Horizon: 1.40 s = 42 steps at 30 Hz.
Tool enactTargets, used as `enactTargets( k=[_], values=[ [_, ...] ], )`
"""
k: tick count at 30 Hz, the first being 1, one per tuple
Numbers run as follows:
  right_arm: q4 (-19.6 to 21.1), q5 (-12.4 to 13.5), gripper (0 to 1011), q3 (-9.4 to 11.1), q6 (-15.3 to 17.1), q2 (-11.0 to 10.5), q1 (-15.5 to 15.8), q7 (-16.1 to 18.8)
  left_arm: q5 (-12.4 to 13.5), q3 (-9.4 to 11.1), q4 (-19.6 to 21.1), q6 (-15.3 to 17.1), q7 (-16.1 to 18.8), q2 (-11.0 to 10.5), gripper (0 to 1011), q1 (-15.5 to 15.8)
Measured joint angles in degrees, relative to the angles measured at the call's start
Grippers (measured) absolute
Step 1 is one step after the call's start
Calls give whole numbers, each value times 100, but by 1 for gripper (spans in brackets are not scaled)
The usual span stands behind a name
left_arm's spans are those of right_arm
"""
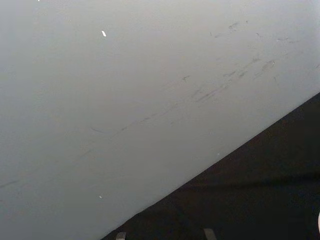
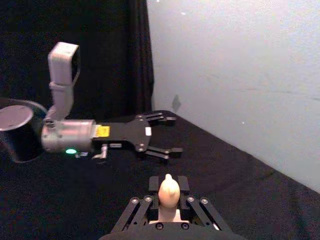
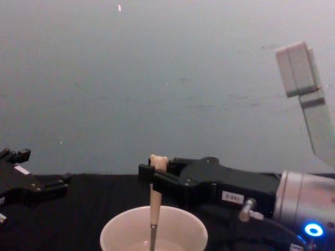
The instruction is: Pick up the stirring spoon with one hand, stir inside the cup, then place it back in its original position.
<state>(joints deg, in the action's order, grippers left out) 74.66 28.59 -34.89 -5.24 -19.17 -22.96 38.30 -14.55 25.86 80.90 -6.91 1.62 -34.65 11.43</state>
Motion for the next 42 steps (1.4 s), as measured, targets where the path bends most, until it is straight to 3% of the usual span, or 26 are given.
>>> enactTargets(
  k=[6, 12, 21, 24, 33, 42],
  values=[
    [-311, -31, 213, 91, -38, 171, -159, -134, 0, 0, 0, 0, 0, 0, 1001, 0],
    [-440, -45, 213, 230, -70, 210, -208, -254, 0, 0, 0, 0, 0, 0, 1001, 0],
    [-160, -85, 213, 403, -13, -27, -17, -319, 0, 0, 0, 0, 0, 0, 1001, 0],
    [42, -57, 213, 417, 23, -173, 105, -197, 0, 0, 0, 0, 0, 0, 1001, 0],
    [280, 50, 214, 315, 47, -378, 281, 113, 0, 0, 0, 0, 0, 0, 1001, 0],
    [109, 66, 213, 81, -12, -250, 124, 319, 0, 0, 0, 0, 0, 0, 1001, 0]
  ],
)
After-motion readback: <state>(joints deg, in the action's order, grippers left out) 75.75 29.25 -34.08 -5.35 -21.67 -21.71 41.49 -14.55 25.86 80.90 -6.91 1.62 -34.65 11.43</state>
